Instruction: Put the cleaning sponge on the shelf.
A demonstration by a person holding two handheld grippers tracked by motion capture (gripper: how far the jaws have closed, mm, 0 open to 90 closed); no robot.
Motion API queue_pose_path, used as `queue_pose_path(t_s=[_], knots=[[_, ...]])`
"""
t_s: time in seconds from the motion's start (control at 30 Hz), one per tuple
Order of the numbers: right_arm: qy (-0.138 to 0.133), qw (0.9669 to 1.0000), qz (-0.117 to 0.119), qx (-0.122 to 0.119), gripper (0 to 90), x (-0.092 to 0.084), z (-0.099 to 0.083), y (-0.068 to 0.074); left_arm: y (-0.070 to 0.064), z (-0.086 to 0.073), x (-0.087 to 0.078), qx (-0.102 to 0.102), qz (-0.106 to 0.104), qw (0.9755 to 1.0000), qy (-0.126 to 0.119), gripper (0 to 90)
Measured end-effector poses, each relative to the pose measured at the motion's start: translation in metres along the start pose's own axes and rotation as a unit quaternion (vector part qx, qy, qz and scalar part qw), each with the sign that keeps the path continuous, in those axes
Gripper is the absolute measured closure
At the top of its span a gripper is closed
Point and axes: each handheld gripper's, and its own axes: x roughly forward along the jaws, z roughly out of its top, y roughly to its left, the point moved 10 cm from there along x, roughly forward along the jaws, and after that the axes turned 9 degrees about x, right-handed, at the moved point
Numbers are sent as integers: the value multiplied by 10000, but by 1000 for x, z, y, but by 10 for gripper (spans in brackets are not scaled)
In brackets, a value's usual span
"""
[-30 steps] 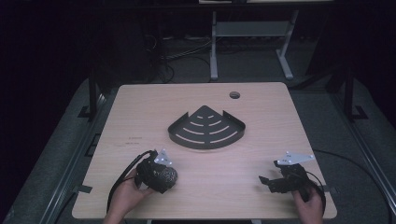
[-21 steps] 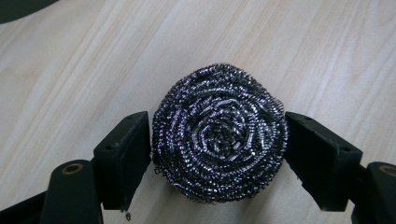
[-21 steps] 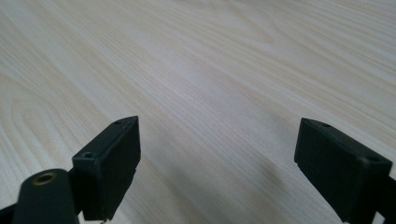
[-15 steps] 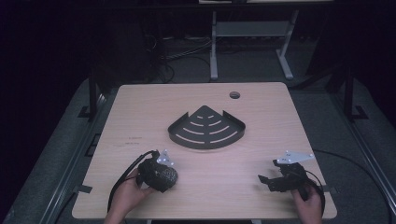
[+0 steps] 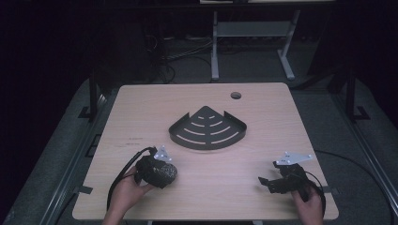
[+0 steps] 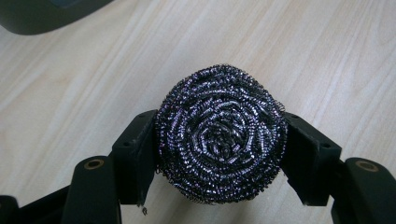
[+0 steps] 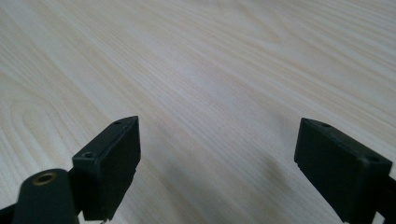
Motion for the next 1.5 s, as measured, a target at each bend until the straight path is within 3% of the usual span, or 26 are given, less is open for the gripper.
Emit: queue_pose_path(t_s=[0.5, 0.8, 1.27, 1.5], knots=[[22, 10000, -44, 6, 140, 4, 2, 0, 9, 25, -10, 109, 10, 9999, -63, 334], [37, 10000, -13, -23, 140, 5, 1, 2, 16, 34, -7, 1, -216, 9996, -173, 333], [9, 10000, -13, 76, 140, 5, 2, 0, 32, 61, -11, 118, -137, 9998, -130, 332], [16, 10000, -35, -12, 140, 7, 4, -2, 40, 74, -9, 136, -116, 9998, -120, 332]])
